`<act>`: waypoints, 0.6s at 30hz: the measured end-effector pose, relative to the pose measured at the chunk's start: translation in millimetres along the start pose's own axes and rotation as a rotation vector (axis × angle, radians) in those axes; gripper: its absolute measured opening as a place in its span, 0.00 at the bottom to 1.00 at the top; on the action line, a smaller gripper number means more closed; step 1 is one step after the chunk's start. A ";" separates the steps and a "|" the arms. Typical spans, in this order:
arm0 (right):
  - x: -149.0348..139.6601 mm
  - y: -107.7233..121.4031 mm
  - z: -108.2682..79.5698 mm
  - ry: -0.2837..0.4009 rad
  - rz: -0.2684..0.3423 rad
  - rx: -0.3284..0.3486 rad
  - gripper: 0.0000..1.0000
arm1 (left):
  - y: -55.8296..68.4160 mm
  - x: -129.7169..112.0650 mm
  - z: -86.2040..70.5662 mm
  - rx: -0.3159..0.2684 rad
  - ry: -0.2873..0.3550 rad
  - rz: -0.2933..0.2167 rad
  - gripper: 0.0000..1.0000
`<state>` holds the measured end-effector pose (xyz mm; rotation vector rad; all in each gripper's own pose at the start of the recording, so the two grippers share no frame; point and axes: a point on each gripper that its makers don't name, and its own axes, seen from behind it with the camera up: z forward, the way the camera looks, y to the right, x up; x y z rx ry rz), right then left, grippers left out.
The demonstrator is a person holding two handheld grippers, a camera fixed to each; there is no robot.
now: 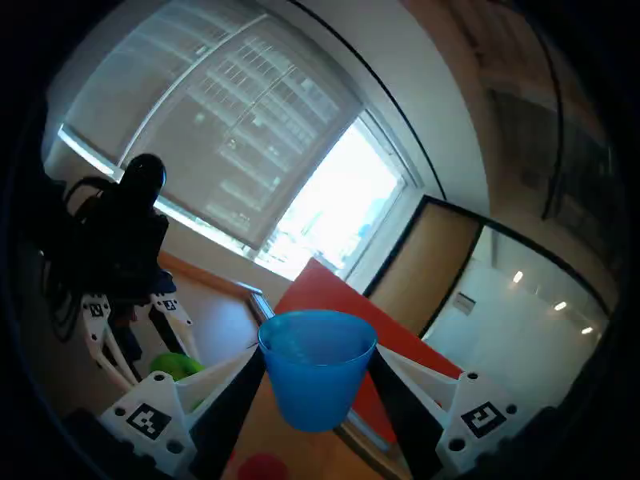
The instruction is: Pour water
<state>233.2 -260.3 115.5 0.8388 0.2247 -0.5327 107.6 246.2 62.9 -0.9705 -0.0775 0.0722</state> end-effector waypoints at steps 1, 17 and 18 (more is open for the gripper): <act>-0.7 -1.0 0.0 -0.001 0.033 0.004 0.90 | -0.5 0.0 -0.2 0.001 0.000 -0.001 0.83; -20.5 -18.0 2.7 -0.070 0.449 0.081 0.90 | -6.2 -3.0 -0.9 0.011 -0.018 0.000 0.83; -20.8 -17.0 2.9 -0.069 0.470 0.082 0.90 | -6.6 -3.1 -1.0 0.012 -0.019 0.000 0.83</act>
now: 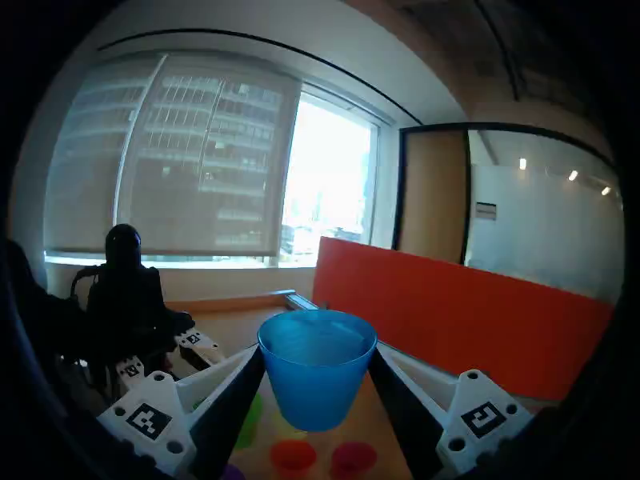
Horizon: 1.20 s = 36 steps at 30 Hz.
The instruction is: Pour water
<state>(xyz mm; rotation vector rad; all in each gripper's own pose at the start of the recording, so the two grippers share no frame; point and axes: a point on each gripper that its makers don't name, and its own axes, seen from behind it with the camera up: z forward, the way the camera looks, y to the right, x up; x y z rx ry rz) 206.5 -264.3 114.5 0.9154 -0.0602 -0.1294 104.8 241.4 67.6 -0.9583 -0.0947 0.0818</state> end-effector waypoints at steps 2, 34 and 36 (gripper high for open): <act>1.9 2.6 -0.2 0.008 0.036 0.002 0.90 | -0.7 0.2 -0.3 0.002 -0.001 0.001 0.83; -35.2 23.0 -13.0 -0.071 0.030 -0.009 0.90 | -29.7 -40.0 -8.0 0.057 -0.156 0.017 0.83; -40.1 23.9 -14.1 -0.083 0.028 -0.006 0.90 | -31.7 -46.9 -9.3 0.060 -0.181 0.022 0.83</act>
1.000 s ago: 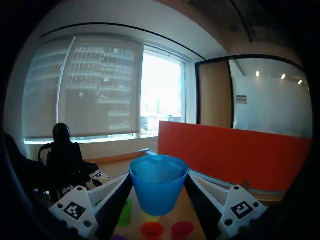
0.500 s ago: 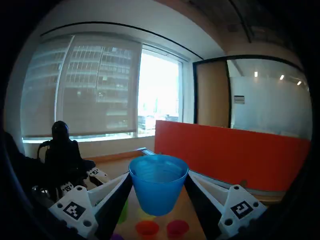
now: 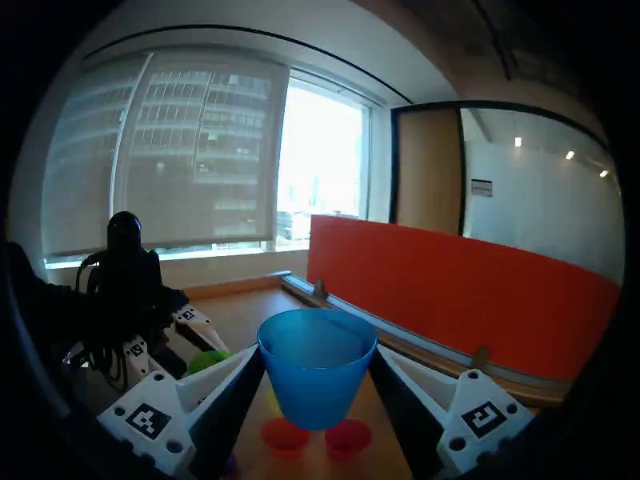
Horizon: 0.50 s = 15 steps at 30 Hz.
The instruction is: Pour water
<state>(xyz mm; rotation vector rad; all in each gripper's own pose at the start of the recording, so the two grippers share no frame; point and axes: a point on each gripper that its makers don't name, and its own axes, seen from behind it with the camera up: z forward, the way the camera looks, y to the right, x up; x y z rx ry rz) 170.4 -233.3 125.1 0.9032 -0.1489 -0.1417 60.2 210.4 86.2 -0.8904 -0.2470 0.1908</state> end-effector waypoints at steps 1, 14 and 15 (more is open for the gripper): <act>-3.4 0.5 -0.3 -0.008 -0.001 0.001 0.90 | -0.7 -4.2 0.2 0.000 -0.014 0.004 0.83; -48.5 6.6 -5.5 -0.115 -0.039 0.023 0.90 | -10.6 -42.2 0.5 0.004 -0.147 0.034 0.84; -52.1 7.0 -5.7 -0.123 -0.044 0.025 0.91 | -11.2 -44.6 0.6 0.003 -0.156 0.037 0.84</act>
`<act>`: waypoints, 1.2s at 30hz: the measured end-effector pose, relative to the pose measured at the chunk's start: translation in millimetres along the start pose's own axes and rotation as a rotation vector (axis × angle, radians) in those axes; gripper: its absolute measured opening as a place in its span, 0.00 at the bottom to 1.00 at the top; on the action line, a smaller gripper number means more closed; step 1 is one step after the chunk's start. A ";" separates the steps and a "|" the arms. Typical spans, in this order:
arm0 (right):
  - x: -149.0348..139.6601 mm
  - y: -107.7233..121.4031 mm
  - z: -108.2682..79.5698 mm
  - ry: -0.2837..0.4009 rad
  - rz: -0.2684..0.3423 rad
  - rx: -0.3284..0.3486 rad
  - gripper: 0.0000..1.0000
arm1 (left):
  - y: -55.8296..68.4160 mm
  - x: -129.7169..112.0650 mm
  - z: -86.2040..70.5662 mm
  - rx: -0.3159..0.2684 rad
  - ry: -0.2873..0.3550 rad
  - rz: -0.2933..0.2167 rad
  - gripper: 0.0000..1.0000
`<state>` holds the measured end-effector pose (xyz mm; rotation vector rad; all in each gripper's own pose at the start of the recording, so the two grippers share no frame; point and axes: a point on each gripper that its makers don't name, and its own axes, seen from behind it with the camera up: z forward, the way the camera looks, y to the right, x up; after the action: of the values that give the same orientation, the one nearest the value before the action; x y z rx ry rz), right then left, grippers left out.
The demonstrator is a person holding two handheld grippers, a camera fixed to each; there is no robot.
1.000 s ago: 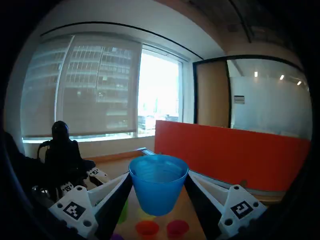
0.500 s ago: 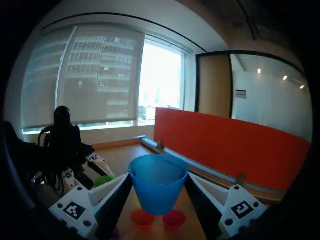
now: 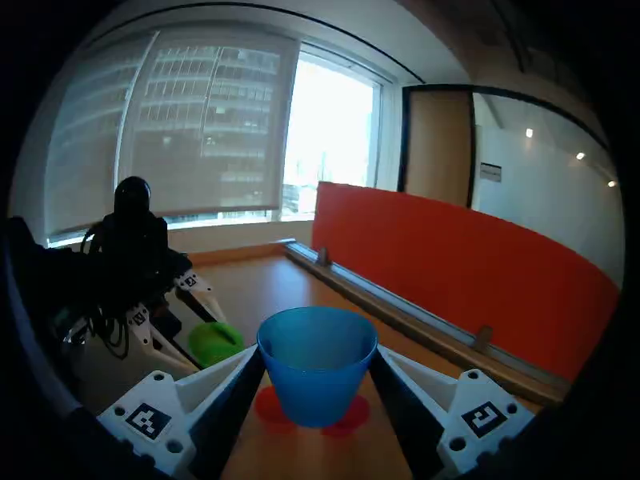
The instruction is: Pour water
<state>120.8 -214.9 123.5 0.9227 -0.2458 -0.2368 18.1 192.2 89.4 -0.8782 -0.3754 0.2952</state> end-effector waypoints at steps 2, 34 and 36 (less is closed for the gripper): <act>-7.1 0.8 0.7 -0.017 -0.012 0.000 0.91 | -0.9 -5.2 1.3 -0.002 -0.020 0.005 0.84; -104.1 -2.7 17.8 -0.208 0.005 0.073 0.91 | -3.2 -71.2 24.0 -0.088 -0.268 0.037 0.85; -110.4 -3.7 18.7 -0.219 0.006 0.078 0.91 | -1.9 -74.3 25.6 -0.095 -0.278 0.038 0.85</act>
<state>10.2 -197.6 119.5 0.9733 -0.4623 -0.3248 -59.4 178.9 91.2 -0.9406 -0.6349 0.4398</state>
